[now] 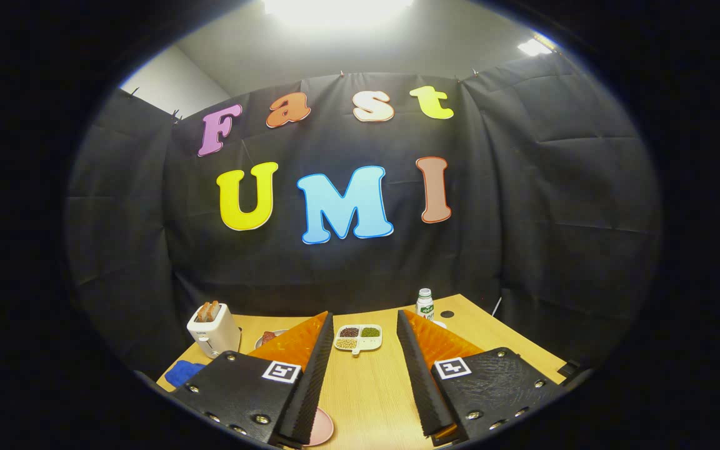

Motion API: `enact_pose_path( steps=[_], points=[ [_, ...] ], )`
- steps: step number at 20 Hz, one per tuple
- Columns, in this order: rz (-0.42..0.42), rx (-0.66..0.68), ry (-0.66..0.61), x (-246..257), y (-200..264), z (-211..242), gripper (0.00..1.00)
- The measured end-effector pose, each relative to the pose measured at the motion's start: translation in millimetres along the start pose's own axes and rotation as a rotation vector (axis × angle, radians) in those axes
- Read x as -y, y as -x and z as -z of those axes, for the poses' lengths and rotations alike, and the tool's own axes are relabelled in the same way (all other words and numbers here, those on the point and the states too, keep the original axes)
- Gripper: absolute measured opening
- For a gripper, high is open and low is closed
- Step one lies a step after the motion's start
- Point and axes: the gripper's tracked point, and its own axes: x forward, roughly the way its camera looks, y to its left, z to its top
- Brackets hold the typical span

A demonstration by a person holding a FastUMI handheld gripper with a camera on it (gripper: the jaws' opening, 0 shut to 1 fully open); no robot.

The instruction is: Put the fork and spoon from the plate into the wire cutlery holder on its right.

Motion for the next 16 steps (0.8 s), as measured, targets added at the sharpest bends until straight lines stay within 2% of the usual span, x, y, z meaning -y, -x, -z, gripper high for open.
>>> enact_pose_path(
  steps=[16],
  points=[
    [-0.008, -0.033, 0.019, -11.0, -2.3, 13.7, 0.63]
  ],
)
